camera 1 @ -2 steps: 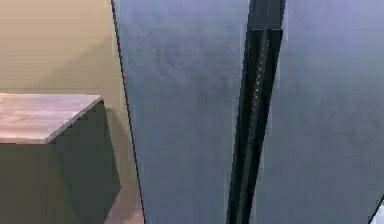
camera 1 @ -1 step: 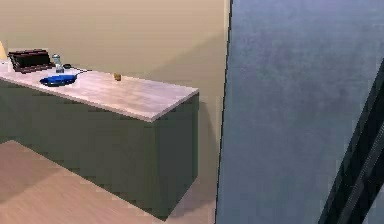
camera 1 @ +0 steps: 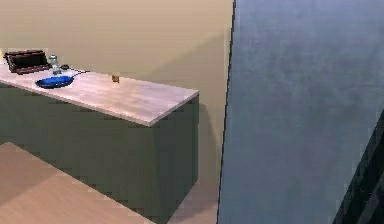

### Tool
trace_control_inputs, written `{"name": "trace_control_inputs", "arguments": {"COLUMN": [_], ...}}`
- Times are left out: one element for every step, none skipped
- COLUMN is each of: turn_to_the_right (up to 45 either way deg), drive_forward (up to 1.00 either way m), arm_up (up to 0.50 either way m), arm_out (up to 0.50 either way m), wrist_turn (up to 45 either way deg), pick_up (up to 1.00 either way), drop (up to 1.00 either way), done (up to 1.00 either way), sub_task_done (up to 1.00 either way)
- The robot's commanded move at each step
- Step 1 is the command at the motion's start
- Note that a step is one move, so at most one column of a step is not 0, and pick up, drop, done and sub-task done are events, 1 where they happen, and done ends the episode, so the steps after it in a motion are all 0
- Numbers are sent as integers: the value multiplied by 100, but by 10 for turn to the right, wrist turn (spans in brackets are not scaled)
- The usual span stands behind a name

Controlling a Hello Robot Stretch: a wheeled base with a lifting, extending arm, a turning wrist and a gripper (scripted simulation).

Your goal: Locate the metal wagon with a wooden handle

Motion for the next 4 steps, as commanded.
{"name": "trace_control_inputs", "arguments": {"turn_to_the_right": [-450,-120,0,-270], "drive_forward": [0,0,80,0], "arm_up": [0,0,0,0], "arm_out": [0,0,0,0], "wrist_turn": [0,0,0,0], "pick_up": [0,0,0,0], "drop": [0,0,0,0], "done": [0,0,0,0], "sub_task_done": [0,0,0,0]}}
